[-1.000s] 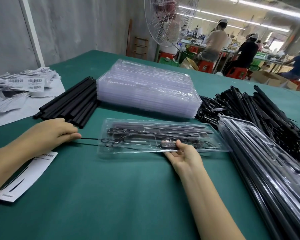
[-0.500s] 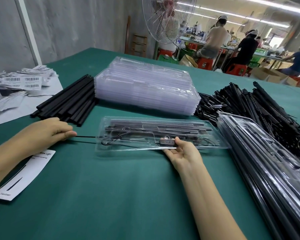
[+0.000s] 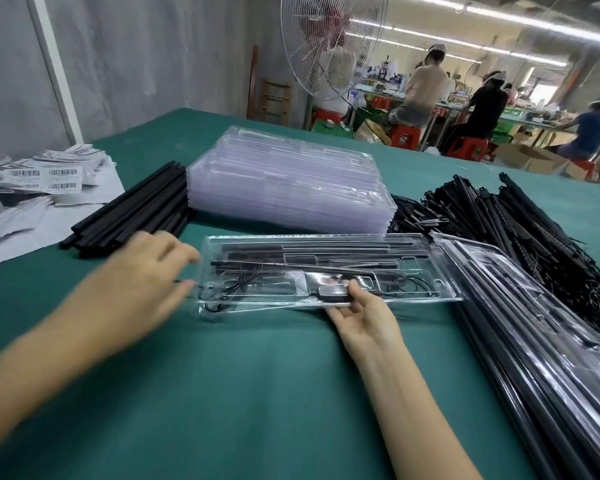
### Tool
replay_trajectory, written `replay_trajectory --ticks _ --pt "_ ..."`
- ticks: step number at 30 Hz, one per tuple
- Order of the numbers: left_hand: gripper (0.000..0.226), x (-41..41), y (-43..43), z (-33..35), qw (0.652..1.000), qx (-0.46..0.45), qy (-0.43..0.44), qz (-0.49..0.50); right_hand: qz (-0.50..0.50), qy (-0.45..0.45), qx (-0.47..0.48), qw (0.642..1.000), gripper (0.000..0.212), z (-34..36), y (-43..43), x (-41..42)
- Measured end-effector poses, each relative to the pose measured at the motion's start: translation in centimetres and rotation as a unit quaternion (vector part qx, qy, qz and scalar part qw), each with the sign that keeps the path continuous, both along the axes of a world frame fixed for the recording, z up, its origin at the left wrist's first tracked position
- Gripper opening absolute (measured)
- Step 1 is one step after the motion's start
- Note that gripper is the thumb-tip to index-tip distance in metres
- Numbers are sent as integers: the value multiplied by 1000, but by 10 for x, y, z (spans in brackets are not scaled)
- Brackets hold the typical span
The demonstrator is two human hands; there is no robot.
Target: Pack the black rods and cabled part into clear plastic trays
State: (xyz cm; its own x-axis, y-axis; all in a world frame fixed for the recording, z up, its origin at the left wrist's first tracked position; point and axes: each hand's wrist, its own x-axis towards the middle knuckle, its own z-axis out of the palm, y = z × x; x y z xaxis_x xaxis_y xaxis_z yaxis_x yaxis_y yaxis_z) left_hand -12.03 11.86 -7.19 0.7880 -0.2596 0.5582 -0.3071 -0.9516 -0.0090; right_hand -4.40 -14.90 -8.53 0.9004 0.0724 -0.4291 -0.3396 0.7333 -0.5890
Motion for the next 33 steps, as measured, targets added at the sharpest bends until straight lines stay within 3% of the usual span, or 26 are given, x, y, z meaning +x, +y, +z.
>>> replay_trajectory --ticks 2,3,4,6,8,10,14,16,19,22,24,27,33 --pt "24 -18 -53 7 971 -177 152 -56 4 -9 26 1000 12 2 1 0" --pt "28 -24 -80 8 914 -296 268 -66 6 -17 41 999 12 2 2 0" --pt "29 -27 -104 7 822 -422 376 -68 6 -28 52 998 14 2 4 -1" --pt "24 -21 -138 2 631 -609 478 -44 -2 -46 62 997 22 3 6 -3" --pt "24 -7 -157 -4 500 -730 465 -34 -15 -51 61 997 25 5 7 -4" --pt "25 8 -171 -6 401 -820 400 -84 -25 -45 74 996 24 7 7 -4" --pt "5 40 -191 -5 312 -912 265 -38 -20 -38 80 996 15 5 14 -10" --pt "6 53 -197 -3 263 -936 235 -5 -16 -39 63 997 11 3 16 -11" --pt "33 68 -202 -2 227 -941 250 -4 -17 -54 28 998 3 4 14 -8" --pt "49 76 -203 -1 233 -937 262 -6 -28 -62 2 998 21 3 11 -5" --pt "43 79 -203 0 244 -932 268 3 -32 -61 -12 998 22 3 12 -5" --pt "13 81 -201 1 260 -924 280 13 -35 -55 -45 997 8 5 13 -3" --pt "19 85 -197 -4 288 -918 271 42 -51 -44 -75 995 9 6 15 -8"
